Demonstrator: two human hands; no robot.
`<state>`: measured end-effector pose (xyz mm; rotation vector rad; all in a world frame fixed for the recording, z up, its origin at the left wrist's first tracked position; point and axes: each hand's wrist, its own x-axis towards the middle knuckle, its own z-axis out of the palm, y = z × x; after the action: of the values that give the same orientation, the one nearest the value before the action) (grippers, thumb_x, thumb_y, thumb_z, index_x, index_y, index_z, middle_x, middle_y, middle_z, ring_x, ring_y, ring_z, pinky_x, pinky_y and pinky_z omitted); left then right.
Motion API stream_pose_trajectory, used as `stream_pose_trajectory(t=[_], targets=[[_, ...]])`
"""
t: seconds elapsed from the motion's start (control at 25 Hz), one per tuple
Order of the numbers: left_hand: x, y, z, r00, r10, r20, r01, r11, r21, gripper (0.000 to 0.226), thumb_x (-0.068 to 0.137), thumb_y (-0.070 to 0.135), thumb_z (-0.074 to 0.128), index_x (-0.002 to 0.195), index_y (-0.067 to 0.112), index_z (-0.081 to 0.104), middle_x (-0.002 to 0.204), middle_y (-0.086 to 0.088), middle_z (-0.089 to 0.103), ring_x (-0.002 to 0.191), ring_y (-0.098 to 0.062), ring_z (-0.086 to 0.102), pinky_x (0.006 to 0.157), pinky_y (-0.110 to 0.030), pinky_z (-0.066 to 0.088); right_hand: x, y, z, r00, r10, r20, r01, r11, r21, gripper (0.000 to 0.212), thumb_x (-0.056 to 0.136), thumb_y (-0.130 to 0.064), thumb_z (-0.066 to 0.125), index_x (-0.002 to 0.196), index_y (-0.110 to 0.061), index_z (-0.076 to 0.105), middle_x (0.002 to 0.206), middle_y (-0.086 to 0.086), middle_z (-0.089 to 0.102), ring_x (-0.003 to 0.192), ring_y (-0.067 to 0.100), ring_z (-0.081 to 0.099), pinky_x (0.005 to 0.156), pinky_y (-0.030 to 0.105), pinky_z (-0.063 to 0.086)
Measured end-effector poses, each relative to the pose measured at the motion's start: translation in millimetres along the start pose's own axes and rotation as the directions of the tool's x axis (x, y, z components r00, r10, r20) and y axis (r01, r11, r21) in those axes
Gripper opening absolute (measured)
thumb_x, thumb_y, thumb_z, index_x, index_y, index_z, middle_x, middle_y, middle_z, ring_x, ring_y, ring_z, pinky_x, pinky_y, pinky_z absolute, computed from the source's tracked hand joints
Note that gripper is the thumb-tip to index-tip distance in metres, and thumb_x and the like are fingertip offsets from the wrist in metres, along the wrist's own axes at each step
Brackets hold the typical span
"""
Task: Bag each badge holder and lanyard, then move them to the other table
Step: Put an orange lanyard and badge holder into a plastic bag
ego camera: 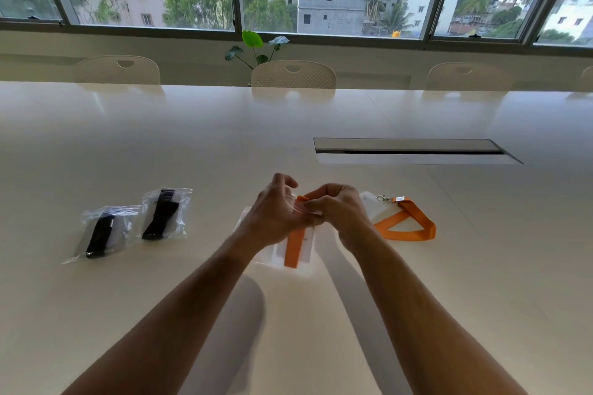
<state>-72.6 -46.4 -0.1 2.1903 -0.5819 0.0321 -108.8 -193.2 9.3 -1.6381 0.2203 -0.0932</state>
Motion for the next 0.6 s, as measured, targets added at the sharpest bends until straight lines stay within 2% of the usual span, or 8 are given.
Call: stream_pose_trajectory(t=[0.16,0.24,0.32,0.48,0.6], targets=[[4.6,-2.5,-15.2,0.992,0.016,0.126,0.005,0.986,-0.165,0.066,0.069,0.037,0.083,0.12,0.031,0.042,0.109,0.0,0.061,0.088,-0.017,0.066,0.066,-0.018,0.056,6.0,-2.3,-18.5,0.997,-0.048,0.058,0.048,0.999,-0.001,0.009,0.079,-0.007,0.075,0.074,-0.013,0.07,0.081,0.007,0.072,0.081,0.023,0.069,0.076,0.033,0.058],[5.2,-1.1,-17.4,0.993,-0.01,0.115,0.04,0.965,-0.261,0.062,0.07,0.035,0.082,0.119,0.03,0.045,0.101,0.002,0.065,0.084,-0.017,0.068,0.064,-0.018,0.056,9.6,-5.0,-21.9,0.993,-0.09,0.073,0.092,0.995,-0.033,0.008,0.082,-0.012,0.074,0.075,-0.016,0.071,0.087,0.009,0.072,0.087,0.026,0.069,0.079,0.036,0.057],[6.1,0.5,-16.4,0.997,-0.033,0.063,0.05,0.957,-0.285,0.057,0.072,0.038,0.081,0.118,0.03,0.048,0.101,0.003,0.064,0.085,-0.017,0.067,0.064,-0.018,0.056,13.6,-7.5,-23.5,0.992,-0.098,0.085,0.104,0.992,-0.071,0.01,0.086,-0.018,0.071,0.076,-0.019,0.072,0.085,0.005,0.073,0.086,0.023,0.069,0.078,0.035,0.057],[5.6,-1.5,-10.9,0.996,-0.089,0.016,0.089,0.926,-0.366,0.049,0.075,0.038,0.077,0.116,0.026,0.053,0.107,-0.001,0.063,0.093,-0.02,0.066,0.075,-0.031,0.06,21.4,-6.9,-25.6,0.992,-0.061,0.113,0.073,0.992,-0.104,0.01,0.087,-0.021,0.07,0.079,-0.016,0.071,0.086,0.006,0.072,0.086,0.022,0.071,0.079,0.035,0.06],[5.1,-1.3,-4.8,0.993,-0.122,0.006,0.113,0.902,-0.417,0.039,0.08,0.035,0.074,0.114,0.023,0.057,0.107,-0.002,0.065,0.096,-0.021,0.066,0.078,-0.032,0.059,25.9,-5.9,-26.0,0.99,-0.077,0.116,0.093,0.986,-0.135,0.011,0.087,-0.022,0.07,0.078,-0.017,0.071,0.083,0.004,0.072,0.083,0.02,0.071,0.077,0.032,0.06]])
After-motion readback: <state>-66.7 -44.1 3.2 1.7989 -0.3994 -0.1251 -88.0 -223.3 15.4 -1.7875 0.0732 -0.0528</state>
